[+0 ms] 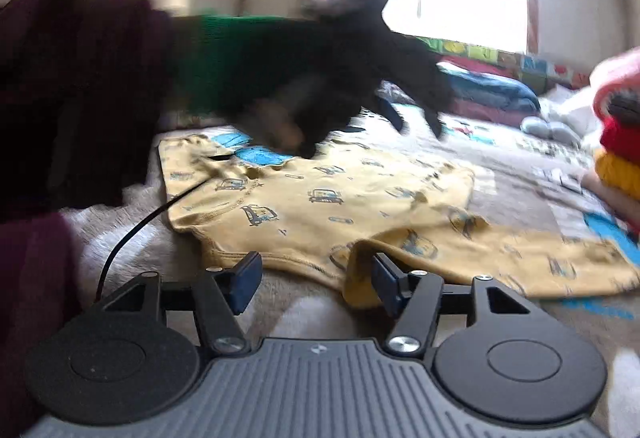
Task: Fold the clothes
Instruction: 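Fold the lifted edge over the shirt and open both tools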
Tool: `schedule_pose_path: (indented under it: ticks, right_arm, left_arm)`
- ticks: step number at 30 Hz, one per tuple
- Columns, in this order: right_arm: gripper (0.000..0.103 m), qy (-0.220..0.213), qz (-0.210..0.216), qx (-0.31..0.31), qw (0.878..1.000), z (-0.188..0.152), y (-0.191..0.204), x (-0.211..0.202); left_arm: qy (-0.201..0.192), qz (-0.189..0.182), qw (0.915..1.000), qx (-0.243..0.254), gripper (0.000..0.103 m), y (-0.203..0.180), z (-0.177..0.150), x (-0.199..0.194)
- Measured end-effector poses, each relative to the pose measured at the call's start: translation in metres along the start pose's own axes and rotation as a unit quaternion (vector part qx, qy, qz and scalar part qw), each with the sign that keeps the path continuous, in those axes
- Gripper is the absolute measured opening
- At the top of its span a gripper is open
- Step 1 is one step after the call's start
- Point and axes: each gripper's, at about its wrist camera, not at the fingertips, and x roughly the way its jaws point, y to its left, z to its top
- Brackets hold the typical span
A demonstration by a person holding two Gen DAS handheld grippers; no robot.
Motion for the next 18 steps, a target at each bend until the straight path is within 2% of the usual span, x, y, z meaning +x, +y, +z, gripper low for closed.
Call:
schedule_pose_path:
  ticks: [4, 6, 8, 10, 12, 15, 18]
  right_arm:
    - [0.063, 0.003, -0.028, 0.015, 0.999, -0.002, -0.012, -0.020]
    - [0.063, 0.001, -0.033, 0.013, 0.999, -0.001, -0.014, -0.019]
    - [0.063, -0.003, -0.033, -0.006, 0.999, -0.001, -0.012, -0.012]
    - [0.063, -0.004, -0.031, -0.027, 0.999, -0.003, -0.005, -0.006]
    - [0.063, 0.010, -0.026, -0.034, 0.999, -0.005, -0.003, 0.003]
    - [0.065, 0.053, -0.021, -0.041, 0.998, -0.011, -0.002, 0.019]
    - [0.065, 0.046, -0.028, -0.052, 0.997, -0.007, 0.000, 0.016]
  left_arm:
    - [-0.015, -0.023, 0.9980, -0.057, 0.044, 0.001, -0.039, -0.048]
    - [-0.018, -0.032, 0.9959, -0.082, 0.044, 0.001, -0.058, -0.060]
    - [-0.004, -0.044, 0.9933, -0.107, 0.044, 0.002, -0.076, -0.061]
    - [0.021, -0.063, 0.9921, -0.107, 0.044, -0.002, -0.089, -0.056]
    - [0.030, -0.061, 0.9943, -0.081, 0.044, -0.010, -0.092, -0.055]
    - [0.030, -0.064, 0.9949, -0.072, 0.044, -0.016, -0.092, -0.053]
    - [0.029, -0.068, 0.9953, -0.063, 0.044, -0.021, -0.092, -0.052]
